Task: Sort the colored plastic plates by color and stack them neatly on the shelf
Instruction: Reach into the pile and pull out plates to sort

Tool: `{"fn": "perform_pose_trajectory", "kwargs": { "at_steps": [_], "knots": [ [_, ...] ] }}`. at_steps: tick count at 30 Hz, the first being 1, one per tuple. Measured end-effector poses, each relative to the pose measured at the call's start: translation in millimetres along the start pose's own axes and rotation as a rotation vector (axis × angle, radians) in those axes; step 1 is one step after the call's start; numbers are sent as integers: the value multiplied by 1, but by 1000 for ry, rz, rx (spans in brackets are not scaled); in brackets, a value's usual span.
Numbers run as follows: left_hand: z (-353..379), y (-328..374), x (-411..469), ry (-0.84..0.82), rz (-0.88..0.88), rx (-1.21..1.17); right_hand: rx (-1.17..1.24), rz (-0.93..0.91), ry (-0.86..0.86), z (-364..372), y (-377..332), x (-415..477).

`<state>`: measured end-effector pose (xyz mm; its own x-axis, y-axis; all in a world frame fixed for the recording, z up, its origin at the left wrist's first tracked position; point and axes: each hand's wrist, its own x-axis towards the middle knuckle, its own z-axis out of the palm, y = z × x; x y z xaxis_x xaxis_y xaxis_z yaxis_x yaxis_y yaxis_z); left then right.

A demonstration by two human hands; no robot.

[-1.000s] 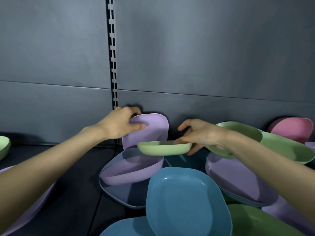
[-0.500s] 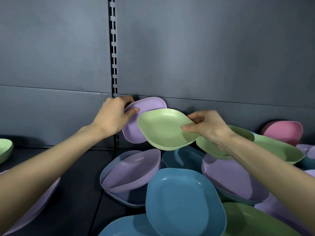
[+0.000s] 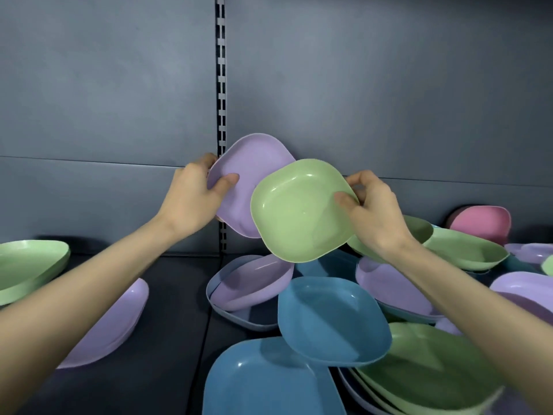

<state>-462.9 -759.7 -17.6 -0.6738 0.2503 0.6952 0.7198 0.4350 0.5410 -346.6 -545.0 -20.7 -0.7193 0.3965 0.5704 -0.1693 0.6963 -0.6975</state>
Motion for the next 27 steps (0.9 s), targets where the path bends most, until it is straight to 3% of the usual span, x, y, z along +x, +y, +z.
{"fn": "perform_pose_trajectory", "kwargs": {
  "at_steps": [7, 14, 21, 27],
  "knots": [
    [-38, 18, -34, 27, -16, -161, 132, -67, 44, -9, -30, -32],
    [-72, 42, -97, 81, -183, -400, 265, -82, 32, -17, -61, -83],
    [-120, 44, -177, 128, -364, -318, 409, -88, -21, 4, -87, -138],
    [-186, 28, -200, 192, -377, -221, 440, -127, -46, 42, -128, -158]
  ]
}}
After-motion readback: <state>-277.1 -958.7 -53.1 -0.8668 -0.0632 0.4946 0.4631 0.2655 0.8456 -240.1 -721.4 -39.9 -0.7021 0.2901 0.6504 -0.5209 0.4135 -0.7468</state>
